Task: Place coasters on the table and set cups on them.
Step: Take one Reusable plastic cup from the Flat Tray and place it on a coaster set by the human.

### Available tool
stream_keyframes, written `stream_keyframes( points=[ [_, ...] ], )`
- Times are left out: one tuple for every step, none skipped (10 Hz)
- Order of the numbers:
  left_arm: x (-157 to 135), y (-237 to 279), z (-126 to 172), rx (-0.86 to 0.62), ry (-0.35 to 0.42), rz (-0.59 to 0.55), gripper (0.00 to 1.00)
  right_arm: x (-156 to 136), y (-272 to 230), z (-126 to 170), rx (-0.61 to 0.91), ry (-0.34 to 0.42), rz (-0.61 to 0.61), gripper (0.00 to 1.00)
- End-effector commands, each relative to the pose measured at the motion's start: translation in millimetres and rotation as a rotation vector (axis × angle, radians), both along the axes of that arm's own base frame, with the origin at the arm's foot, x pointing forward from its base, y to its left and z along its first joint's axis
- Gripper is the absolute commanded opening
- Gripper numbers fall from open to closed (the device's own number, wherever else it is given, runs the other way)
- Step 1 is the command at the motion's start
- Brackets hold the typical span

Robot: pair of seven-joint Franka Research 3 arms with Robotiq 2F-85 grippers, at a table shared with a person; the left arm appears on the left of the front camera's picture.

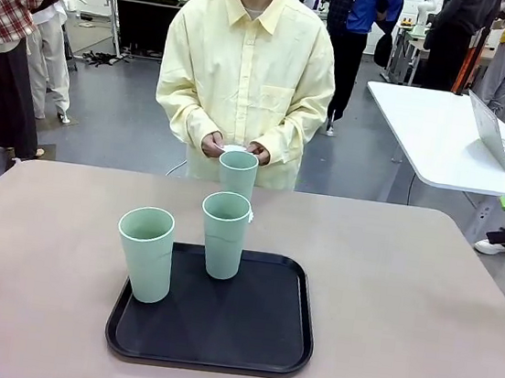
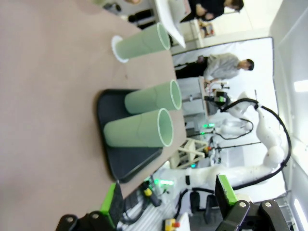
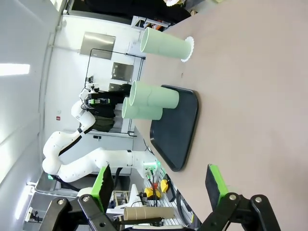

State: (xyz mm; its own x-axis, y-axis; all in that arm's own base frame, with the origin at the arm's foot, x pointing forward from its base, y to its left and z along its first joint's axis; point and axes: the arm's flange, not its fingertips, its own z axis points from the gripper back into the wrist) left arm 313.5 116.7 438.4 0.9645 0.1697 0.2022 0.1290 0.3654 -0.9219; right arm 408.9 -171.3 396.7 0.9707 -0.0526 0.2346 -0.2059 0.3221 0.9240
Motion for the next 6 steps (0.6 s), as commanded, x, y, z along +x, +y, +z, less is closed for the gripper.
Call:
stream_keyframes(
  points=[
    [-0.6,0.4,0.6,-0.013,-0.013,0.001,1.0,7.2,-1.8,-3.1,0.041,-0.007,-0.018,1.0],
    [-0.6,0.4,0.6,-0.013,-0.013,0.001,1.0,8.8,-2.3,-6.5,0.048,-0.004,-0.021,1.0],
    [-0.6,0.4,0.6,-0.013,-0.013,0.001,1.0,10.7,-2.5,-10.2,0.052,0.0,-0.028,1.0],
    [-0.6,0.4,0.6,-0.013,-0.013,0.001,1.0,12.4,-3.1,-11.9,0.05,0.001,-0.052,1.0],
    [-0.6,0.4,0.6,-0.013,-0.013,0.001,1.0,14.0,-0.3,-11.0,0.04,0.027,-0.055,1.0],
    [-0.6,0.4,0.6,-0.013,-0.013,0.001,1.0,5.0,-1.9,-11.8,0.027,0.018,-0.023,1.0]
  ],
)
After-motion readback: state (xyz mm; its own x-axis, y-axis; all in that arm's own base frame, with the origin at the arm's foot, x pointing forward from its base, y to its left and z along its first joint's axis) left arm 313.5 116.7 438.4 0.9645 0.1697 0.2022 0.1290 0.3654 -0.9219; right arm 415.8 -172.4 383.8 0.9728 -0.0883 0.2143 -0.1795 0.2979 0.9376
